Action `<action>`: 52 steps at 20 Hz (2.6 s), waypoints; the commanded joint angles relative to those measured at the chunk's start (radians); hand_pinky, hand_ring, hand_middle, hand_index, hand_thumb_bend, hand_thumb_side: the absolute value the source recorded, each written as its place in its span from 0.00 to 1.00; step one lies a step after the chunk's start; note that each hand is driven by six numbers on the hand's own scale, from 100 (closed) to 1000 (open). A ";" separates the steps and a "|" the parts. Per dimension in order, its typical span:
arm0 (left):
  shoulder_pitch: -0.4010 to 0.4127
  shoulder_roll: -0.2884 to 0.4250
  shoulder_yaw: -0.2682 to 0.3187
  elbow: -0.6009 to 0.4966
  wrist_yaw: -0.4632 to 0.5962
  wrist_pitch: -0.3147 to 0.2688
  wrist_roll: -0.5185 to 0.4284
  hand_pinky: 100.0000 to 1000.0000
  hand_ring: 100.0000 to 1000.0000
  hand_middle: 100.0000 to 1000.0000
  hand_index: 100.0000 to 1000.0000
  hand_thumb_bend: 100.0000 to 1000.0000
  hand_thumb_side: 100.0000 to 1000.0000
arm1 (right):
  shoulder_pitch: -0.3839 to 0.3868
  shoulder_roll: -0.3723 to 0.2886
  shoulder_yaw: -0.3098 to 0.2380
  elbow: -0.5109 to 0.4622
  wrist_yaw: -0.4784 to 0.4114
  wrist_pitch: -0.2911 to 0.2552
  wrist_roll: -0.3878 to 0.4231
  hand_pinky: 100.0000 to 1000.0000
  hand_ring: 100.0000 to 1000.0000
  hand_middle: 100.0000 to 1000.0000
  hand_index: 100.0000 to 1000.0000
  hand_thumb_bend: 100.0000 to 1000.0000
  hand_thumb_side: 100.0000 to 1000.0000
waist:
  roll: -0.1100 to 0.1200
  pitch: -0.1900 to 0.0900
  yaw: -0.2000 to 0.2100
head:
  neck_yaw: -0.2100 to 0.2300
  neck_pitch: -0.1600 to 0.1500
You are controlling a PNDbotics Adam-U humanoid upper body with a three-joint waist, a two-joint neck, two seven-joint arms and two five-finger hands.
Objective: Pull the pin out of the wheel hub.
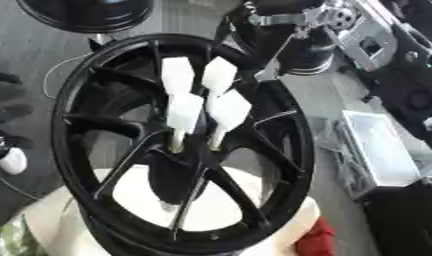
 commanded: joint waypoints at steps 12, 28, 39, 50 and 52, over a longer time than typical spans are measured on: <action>0.075 0.040 -0.004 -0.021 -0.058 -0.049 -0.017 0.80 1.00 0.98 0.78 0.03 0.79 | -0.012 0.018 0.014 0.025 0.012 -0.223 0.220 0.87 0.81 0.80 0.85 0.18 0.30 | 0.013 -0.052 0.012 | 0.022 0.056; 0.109 0.056 -0.003 -0.014 -0.110 -0.085 -0.023 0.80 1.00 0.97 0.78 0.03 0.83 | -0.006 0.021 0.032 0.060 0.002 -0.232 0.220 0.86 0.80 0.79 0.85 0.10 0.32 | 0.016 -0.044 -0.003 | -0.001 0.056; 0.113 0.056 -0.010 0.000 -0.134 -0.083 -0.032 0.80 1.00 0.97 0.78 0.04 0.85 | -0.010 0.034 0.069 0.060 -0.082 -0.223 0.220 0.84 0.78 0.78 0.85 0.00 0.35 | 0.004 -0.053 0.003 | -0.013 0.056; 0.117 0.060 -0.011 0.007 -0.150 -0.078 -0.033 0.80 1.00 0.97 0.77 0.05 0.87 | -0.002 0.037 0.083 0.104 -0.047 -0.266 0.220 0.84 0.78 0.76 0.86 0.00 0.45 | -0.005 -0.053 0.004 | -0.016 0.056; 0.117 0.060 -0.011 0.007 -0.152 -0.079 -0.033 0.80 1.00 0.97 0.77 0.04 0.87 | -0.002 0.038 0.077 0.109 -0.049 -0.265 0.220 0.83 0.76 0.74 0.86 0.00 0.45 | -0.006 -0.053 0.004 | -0.016 0.056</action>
